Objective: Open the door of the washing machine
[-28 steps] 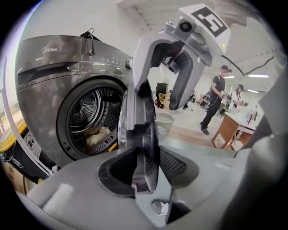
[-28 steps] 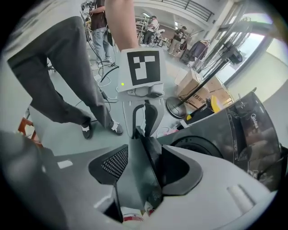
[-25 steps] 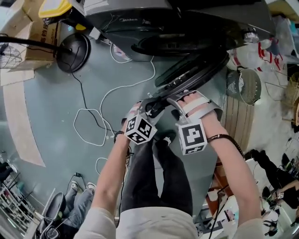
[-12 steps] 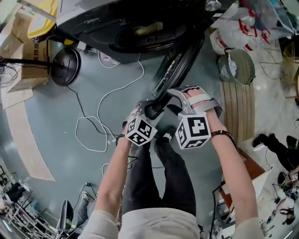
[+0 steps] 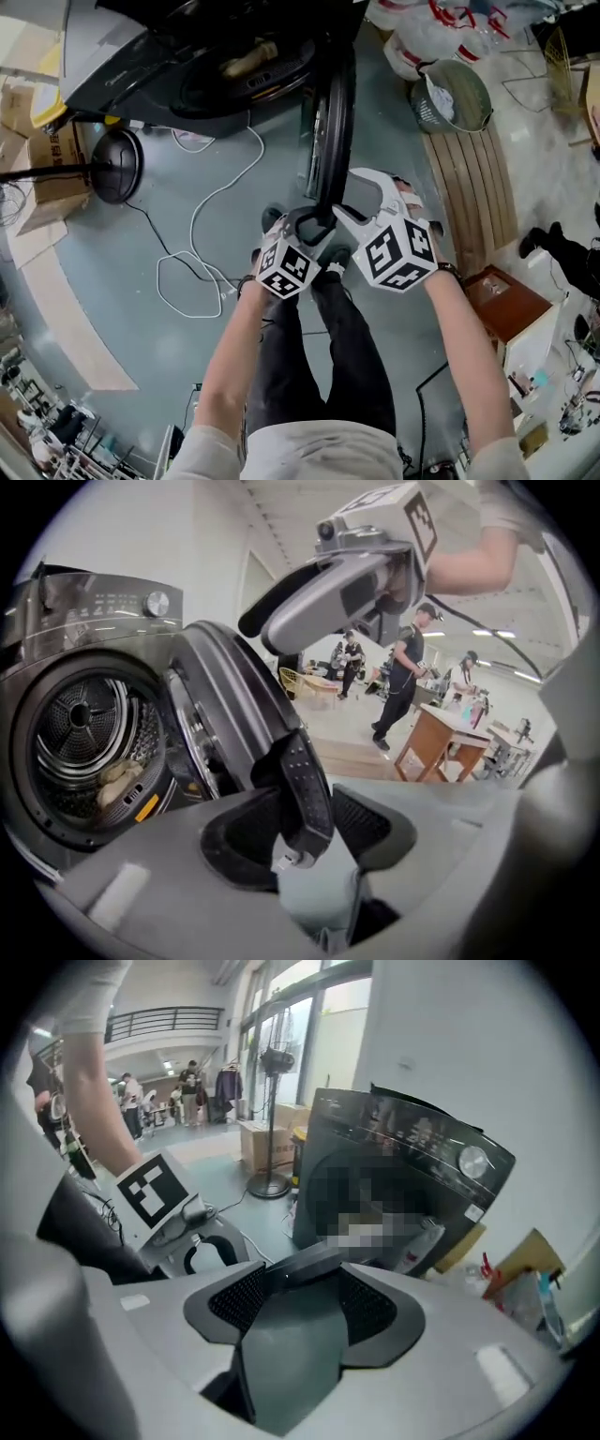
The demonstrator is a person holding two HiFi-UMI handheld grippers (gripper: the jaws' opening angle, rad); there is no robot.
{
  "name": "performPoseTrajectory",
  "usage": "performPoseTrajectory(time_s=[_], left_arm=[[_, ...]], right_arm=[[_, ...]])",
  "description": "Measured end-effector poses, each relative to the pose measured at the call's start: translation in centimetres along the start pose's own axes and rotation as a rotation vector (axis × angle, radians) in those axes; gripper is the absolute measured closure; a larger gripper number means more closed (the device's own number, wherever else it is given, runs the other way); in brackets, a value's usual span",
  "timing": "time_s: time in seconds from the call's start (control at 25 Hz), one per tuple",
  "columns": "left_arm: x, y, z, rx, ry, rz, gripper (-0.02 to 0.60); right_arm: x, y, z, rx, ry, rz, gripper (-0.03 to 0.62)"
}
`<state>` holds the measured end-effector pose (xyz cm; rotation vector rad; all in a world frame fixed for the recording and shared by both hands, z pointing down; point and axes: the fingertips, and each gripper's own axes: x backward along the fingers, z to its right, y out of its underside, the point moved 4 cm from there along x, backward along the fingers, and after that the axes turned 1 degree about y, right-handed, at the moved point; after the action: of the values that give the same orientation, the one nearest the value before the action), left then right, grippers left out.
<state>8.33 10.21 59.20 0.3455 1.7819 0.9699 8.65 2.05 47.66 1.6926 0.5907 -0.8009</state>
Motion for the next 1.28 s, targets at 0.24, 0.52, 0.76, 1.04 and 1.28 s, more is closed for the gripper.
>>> performPoseTrajectory(time_s=[0.24,0.52,0.76,1.04,1.28], left_arm=[[-3.5,-3.1,3.1,-0.054,0.085,0.004,0.356],[-7.4,-5.5,5.4,-0.113,0.214,-0.011,0.364],[-10.4,-6.6,7.5,-0.162,0.327,-0.024,0.367],[-12.5,-7.9,8.5,-0.213,0.457,-0.032,0.368],[-12.1,-9.2,5.1,-0.203,0.445,-0.005,0.368]], right_arm=[[2.1,4.1,2.4,-0.327,0.057,0.021,0.375],[2.4,6.1,3.3,-0.399,0.167,-0.024,0.375],[3.0,8.0,5.1,-0.520,0.267,-0.029,0.376],[4.1,10.4,6.3,-0.557,0.348,-0.086,0.378],[5.1,12.7,8.1,-0.656,0.426,-0.091,0.378]])
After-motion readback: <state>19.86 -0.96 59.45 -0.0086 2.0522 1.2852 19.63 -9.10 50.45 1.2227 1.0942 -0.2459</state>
